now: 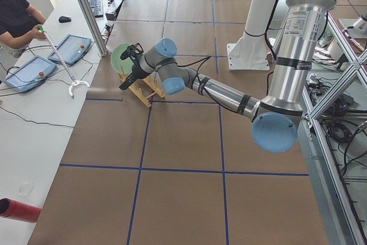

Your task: Place plate on rack

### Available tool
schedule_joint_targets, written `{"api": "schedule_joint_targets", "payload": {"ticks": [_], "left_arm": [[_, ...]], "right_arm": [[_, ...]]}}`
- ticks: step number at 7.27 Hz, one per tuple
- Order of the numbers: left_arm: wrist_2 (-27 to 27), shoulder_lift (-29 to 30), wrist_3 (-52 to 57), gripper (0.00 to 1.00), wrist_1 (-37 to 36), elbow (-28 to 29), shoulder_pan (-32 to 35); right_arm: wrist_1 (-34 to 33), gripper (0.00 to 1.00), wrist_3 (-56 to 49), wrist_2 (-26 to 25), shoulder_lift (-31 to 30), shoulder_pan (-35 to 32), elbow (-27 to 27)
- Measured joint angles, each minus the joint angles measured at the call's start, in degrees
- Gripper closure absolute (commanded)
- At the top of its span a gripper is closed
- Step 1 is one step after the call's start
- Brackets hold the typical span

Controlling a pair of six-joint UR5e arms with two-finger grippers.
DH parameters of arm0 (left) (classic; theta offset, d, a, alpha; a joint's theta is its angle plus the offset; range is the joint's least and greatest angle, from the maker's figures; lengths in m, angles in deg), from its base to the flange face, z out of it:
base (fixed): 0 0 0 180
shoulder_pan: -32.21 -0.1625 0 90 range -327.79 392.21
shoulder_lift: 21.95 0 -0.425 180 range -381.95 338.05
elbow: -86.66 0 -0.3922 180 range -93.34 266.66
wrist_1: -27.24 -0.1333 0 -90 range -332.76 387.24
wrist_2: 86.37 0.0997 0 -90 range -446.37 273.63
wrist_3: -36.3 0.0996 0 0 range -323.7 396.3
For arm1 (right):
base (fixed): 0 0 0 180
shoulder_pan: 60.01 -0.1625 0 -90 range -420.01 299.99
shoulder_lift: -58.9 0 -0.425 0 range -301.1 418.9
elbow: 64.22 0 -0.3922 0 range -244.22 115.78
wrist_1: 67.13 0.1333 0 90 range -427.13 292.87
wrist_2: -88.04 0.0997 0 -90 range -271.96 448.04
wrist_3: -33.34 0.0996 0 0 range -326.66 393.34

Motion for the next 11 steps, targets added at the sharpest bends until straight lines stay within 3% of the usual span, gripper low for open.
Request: {"api": "schedule_joint_targets", "payload": {"ticks": [3, 6, 9, 11], "left_arm": [[-9.1, 4.4, 14.1, 0.00, -21.3, 0.1, 7.2], [-19.5, 5.1, 24.2, 0.00, -36.7, 5.9, 16.0], [-30.3, -1.3, 33.4, 0.00, -41.4, 15.5, 22.4], [-33.2, -6.6, 36.3, 0.00, -41.4, 17.6, 23.1]], "right_arm": [[0.0, 0.00, 0.0, 0.0, 0.0, 0.0, 0.0], [0.0, 0.00, 0.0, 0.0, 0.0, 0.0, 0.0], [0.0, 0.00, 0.0, 0.0, 0.0, 0.0, 0.0], [0.0, 0.00, 0.0, 0.0, 0.0, 0.0, 0.0]]}}
